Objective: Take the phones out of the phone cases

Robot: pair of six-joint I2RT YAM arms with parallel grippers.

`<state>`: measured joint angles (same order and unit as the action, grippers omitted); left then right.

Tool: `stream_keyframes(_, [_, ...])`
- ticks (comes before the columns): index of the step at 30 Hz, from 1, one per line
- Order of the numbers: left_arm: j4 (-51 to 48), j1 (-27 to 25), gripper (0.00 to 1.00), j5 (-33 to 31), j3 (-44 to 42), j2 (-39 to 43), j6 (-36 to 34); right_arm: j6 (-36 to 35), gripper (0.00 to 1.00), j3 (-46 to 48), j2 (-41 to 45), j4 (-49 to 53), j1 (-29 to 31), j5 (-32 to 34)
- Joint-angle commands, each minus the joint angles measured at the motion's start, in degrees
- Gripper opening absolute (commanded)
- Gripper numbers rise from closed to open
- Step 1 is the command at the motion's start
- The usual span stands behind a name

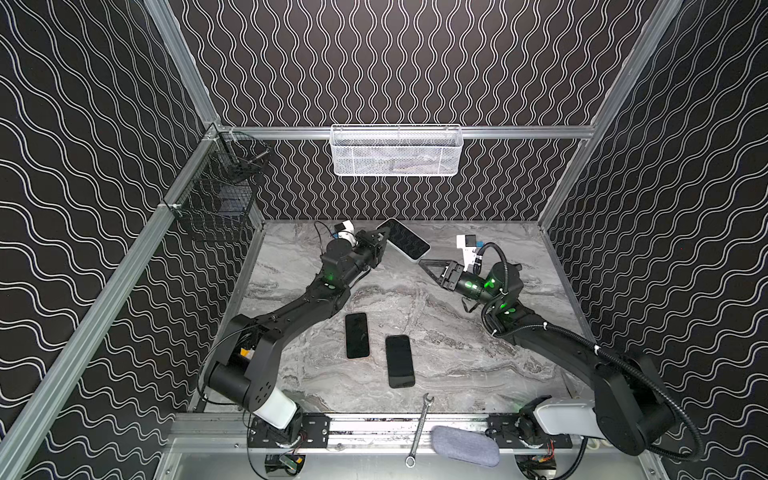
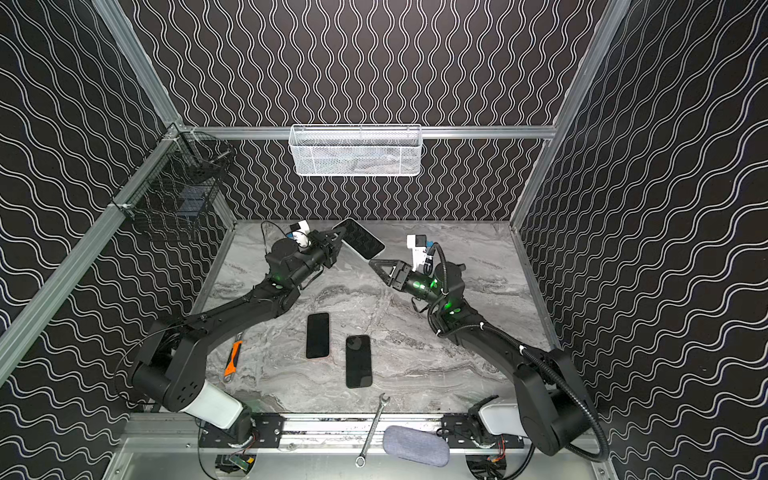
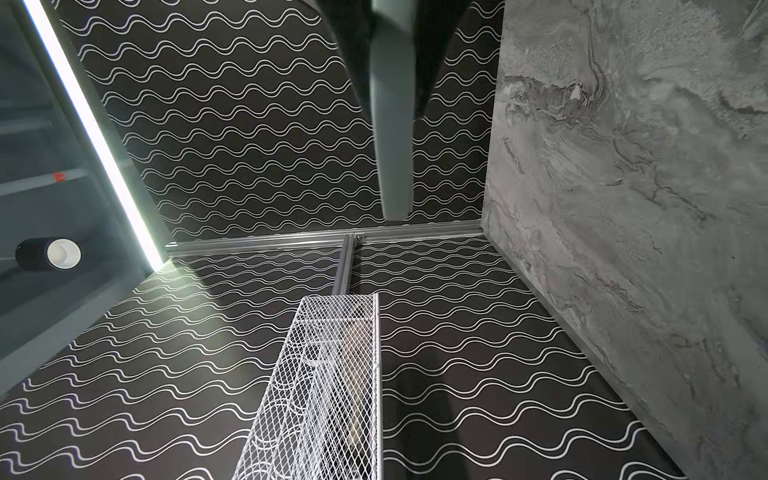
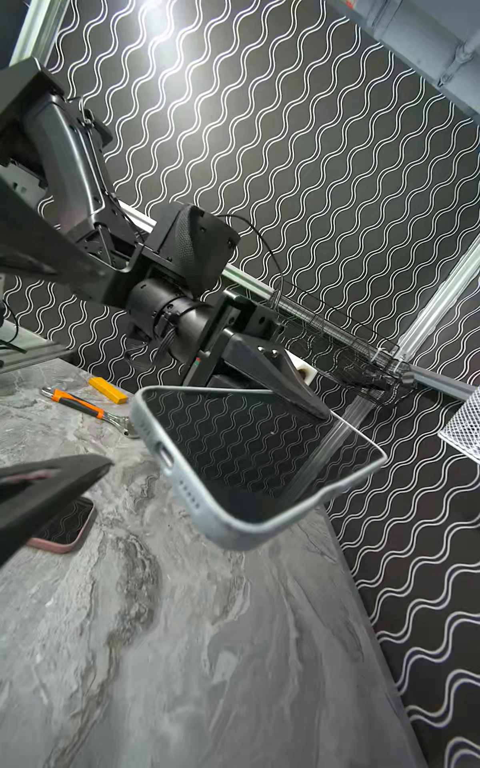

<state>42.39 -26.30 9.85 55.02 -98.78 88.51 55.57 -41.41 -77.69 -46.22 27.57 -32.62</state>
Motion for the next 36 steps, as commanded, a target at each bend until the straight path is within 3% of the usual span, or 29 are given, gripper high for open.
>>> stream_keyframes(1, [3.05, -0.15, 0.00, -0.60, -0.01, -0.09, 1.13, 2.33, 0.64, -1.08, -1.35, -5.68, 0.58, 0.63])
stream_keyframes(16, [3.05, -0.15, 0.00, -0.53, 0.01, -0.14, 1.05, 6.65, 0.51, -2.93, -7.48, -11.61, 1.83, 0.19])
stream_keyframes(36, [3.05, -0.24, 0.00, -0.17, -0.16, -0.27, 1.47, 6.13, 0.31, -3.76, -8.26, -8.48, 2.97, 1.77])
